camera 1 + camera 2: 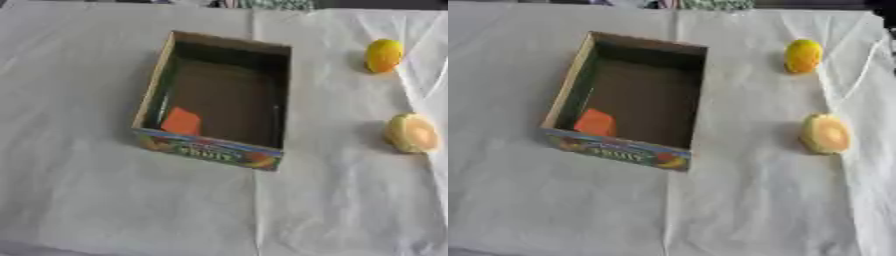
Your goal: Pick up objects on the table and place them in the box.
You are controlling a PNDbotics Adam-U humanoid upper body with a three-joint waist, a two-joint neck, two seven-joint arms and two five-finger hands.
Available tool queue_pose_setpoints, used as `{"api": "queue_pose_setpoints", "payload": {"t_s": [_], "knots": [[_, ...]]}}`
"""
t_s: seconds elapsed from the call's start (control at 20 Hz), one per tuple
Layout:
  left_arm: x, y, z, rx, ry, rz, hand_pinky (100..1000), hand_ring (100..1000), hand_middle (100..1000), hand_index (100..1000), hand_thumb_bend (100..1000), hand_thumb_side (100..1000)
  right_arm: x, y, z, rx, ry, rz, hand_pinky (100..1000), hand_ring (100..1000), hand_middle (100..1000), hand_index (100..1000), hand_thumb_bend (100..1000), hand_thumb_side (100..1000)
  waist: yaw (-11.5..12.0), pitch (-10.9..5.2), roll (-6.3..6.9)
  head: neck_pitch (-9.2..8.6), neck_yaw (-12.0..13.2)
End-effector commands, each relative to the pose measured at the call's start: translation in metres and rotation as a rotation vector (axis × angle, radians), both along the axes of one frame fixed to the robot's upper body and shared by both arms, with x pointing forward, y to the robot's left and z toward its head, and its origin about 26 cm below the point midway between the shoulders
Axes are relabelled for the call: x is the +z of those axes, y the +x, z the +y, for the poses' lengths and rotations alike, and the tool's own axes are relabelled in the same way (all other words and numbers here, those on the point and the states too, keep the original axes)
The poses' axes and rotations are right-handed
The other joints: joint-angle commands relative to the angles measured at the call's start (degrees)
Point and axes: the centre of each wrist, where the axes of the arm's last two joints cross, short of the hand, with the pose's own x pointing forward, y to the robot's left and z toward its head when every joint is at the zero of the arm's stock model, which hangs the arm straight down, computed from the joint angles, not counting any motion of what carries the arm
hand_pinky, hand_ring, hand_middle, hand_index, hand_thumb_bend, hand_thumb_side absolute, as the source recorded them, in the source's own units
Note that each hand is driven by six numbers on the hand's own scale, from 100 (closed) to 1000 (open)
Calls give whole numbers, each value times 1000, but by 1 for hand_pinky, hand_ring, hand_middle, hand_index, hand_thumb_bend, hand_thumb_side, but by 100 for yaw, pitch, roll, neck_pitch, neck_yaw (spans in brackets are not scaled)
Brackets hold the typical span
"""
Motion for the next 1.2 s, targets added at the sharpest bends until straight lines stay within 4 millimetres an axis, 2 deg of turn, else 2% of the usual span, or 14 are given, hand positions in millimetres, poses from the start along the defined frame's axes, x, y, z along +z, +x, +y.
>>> {"api": "queue_pose_setpoints", "payload": {"t_s": [0.05,0.25,0.3,0.35,0.75,0.9,1.2], "knots": [[10,-4,5,18,39,-29,746,788,773,865,248,541,10,-7,-7,-53,-255,59,860,818,807,833,133,788,-24,-101,-13,-49,45],[10,-5,6,23,46,-25,746,788,773,865,246,543,-3,-15,-14,-106,-477,170,869,827,807,838,172,691,-60,-91,-30,-59,75],[9,-5,6,25,47,-24,746,788,773,864,245,543,-6,-16,-15,-112,-513,189,871,828,803,839,230,622,-69,-88,-33,-53,75],[9,-5,7,27,47,-23,746,787,773,864,243,545,-9,-18,-16,-116,-543,207,875,833,807,842,180,635,-81,-84,-37,-49,75],[8,-6,8,34,44,-16,745,786,772,863,237,550,-31,-26,-18,-111,-574,334,893,866,819,852,170,510,-158,-67,-42,-41,38],[8,-6,7,32,41,-13,745,786,772,863,235,553,-32,-27,-18,-114,-565,347,898,880,824,853,178,537,-169,-63,-33,-51,32],[7,-5,6,27,35,-8,744,785,772,862,230,558,-27,-24,-17,-179,-520,297,913,911,826,861,289,670,-178,-51,-26,-58,-4]]}}
